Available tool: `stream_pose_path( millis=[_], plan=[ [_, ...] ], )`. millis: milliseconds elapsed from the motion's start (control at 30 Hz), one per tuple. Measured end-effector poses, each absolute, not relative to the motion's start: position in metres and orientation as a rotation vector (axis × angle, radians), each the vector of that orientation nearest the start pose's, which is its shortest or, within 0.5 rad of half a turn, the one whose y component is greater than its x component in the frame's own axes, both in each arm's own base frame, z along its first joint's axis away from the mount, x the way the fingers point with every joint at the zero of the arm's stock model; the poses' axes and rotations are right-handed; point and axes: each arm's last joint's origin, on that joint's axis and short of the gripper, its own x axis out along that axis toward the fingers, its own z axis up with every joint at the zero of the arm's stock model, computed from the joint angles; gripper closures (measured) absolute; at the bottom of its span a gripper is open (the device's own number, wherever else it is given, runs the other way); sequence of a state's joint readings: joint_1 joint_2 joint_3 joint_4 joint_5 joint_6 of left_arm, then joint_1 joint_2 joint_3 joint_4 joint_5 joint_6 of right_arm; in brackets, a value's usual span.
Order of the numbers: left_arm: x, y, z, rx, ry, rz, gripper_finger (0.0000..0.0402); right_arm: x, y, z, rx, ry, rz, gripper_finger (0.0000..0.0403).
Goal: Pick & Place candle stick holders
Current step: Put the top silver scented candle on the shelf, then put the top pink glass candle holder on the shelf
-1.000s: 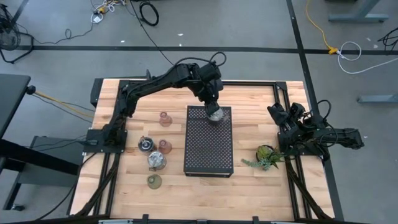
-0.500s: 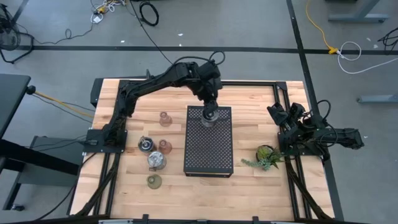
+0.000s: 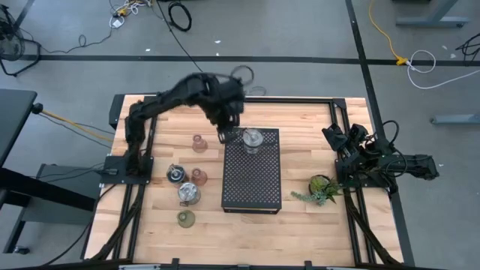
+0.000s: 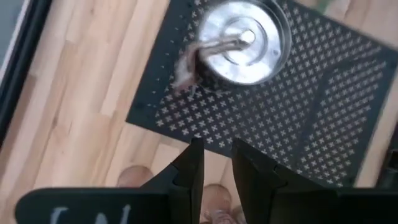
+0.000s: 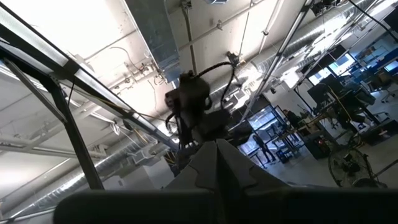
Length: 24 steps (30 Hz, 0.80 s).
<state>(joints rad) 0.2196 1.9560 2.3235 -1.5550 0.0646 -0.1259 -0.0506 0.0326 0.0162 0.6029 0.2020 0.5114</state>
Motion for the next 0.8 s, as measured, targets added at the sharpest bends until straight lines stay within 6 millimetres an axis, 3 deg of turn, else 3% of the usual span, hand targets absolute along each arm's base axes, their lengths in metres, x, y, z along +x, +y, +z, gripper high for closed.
stream_pose_path(
  millis=[167,367,800],
  plan=[
    [0.376,0.055,0.374,-0.184,1.219,0.206,0.0317,0.082,-0.010,0.221,0.538,-0.638,-0.090,0.0396],
    [0.390,0.061,0.332,-0.165,1.266,0.255,0.0317,0.082,-0.010,0.222,0.538,-0.641,-0.089,0.0396],
    [0.409,0.071,0.334,-0.186,1.054,0.237,0.0317,0.082,-0.010,0.221,0.541,-0.639,-0.089,0.0396]
  ],
)
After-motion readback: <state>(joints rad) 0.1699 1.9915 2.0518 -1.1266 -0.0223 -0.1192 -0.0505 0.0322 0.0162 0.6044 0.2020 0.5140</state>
